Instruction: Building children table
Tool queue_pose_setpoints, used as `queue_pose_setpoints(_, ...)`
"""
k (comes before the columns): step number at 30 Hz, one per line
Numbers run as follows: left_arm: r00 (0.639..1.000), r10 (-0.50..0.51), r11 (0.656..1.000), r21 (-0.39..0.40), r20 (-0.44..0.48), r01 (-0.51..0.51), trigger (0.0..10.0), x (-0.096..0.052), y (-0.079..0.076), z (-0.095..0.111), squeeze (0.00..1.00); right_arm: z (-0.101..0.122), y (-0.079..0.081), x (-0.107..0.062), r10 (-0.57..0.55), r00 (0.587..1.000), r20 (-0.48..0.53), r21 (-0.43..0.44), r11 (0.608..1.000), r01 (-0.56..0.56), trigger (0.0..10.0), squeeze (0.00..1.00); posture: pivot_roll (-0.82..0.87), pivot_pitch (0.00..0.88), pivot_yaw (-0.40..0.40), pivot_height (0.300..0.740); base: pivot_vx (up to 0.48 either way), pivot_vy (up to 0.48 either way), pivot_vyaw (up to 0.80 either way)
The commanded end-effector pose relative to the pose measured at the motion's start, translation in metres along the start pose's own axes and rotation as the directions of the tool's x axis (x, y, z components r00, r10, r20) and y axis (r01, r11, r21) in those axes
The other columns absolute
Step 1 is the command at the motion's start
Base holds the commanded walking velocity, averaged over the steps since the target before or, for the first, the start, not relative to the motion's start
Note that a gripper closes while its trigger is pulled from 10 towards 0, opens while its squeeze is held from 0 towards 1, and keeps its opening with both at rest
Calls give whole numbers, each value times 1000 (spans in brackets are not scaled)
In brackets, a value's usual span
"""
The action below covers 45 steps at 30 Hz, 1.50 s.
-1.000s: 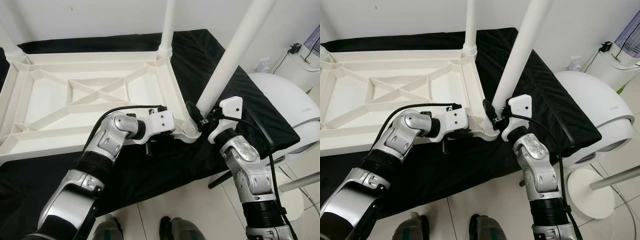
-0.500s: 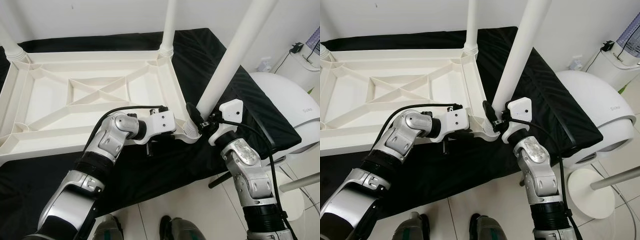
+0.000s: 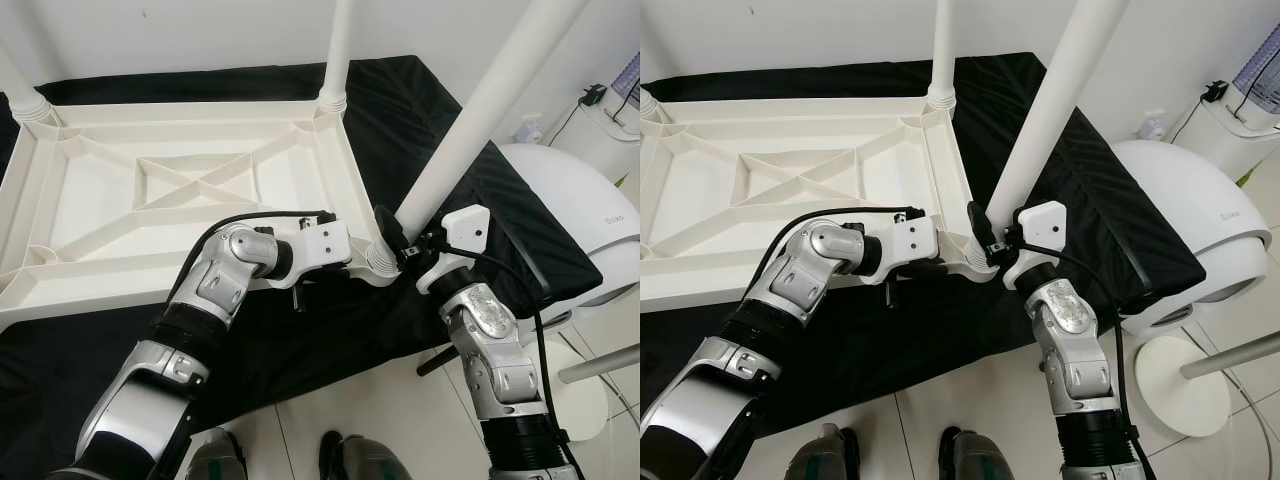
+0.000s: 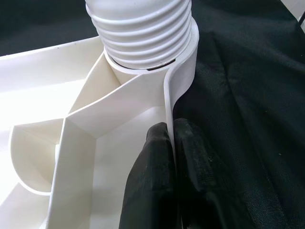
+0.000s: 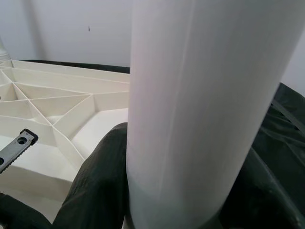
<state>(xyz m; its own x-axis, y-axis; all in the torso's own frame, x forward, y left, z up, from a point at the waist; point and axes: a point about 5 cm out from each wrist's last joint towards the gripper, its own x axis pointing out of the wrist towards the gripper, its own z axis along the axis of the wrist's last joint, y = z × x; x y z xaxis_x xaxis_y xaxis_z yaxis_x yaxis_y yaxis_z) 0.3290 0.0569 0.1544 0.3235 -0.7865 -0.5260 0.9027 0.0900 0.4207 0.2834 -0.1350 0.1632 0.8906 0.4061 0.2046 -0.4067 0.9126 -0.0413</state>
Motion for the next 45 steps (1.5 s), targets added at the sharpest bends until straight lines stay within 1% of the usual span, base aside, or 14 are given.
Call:
queue_pose_setpoints(1,961,257,966,-2,-105,-259,10000,-4,9,-21,0,-38,0,-12,-16,982,-186,40,999,23,10000,0,-7,128,-49,740,0,0,0)
queue_pose_setpoints(6,961,256,966,0,-104,-257,10000,-4,9,-20,0,-40,2,-10,-2,979,-204,37,999,10,10000,0,-7,129,-47,740,0,0,0)
queue_pose_setpoints(8,961,255,967,0,-105,-256,10000,-4,9,-20,0,-40,1,-7,-6,976,-216,28,1000,12,10000,0,-8,129,-46,740,0,0,0)
queue_pose_setpoints(10,961,255,967,0,-105,-256,10000,-4,9,-20,0,-40,1,-7,-6,976,-216,28,1000,12,10000,0,-8,129,-46,740,0,0,0)
queue_pose_setpoints(13,961,255,967,1,-104,-256,10000,-3,9,-20,0,-39,-1,-2,-1,974,-225,35,999,9,10000,0,-7,131,-48,740,0,0,0)
queue_pose_setpoints(15,961,256,966,1,-103,-257,10000,-3,10,-19,0,-38,-2,0,-1,976,-216,16,1000,4,10000,0,-5,131,-49,740,0,0,0)
queue_pose_setpoints(23,960,259,966,0,-104,-260,10000,-5,10,-20,0,-38,-2,4,-2,979,-205,-1,1000,2,10000,0,-4,133,-50,740,0,0,0)
queue_pose_setpoints(28,959,262,965,-1,-105,-263,10000,-5,11,-20,0,-37,4,2,1,981,-195,-11,1000,-3,10000,0,-4,136,-52,740,0,0,0)
queue_pose_setpoints(35,959,263,964,-2,-104,-265,10000,-6,11,-20,0,-40,2,-2,-34,982,-186,-18,999,32,10000,0,-3,136,-54,740,0,0,0)
queue_pose_setpoints(39,959,263,964,-1,-103,-265,10000,-6,11,-20,0,-42,-1,-8,-76,980,-187,-20,997,73,10000,0,-5,137,-54,740,0,0,0)
queue_pose_setpoints(45,960,262,965,-2,-103,-264,10000,-6,11,-20,0,-41,-2,-10,-120,977,-178,-20,993,118,10000,0,-7,139,-52,740,0,0,0)
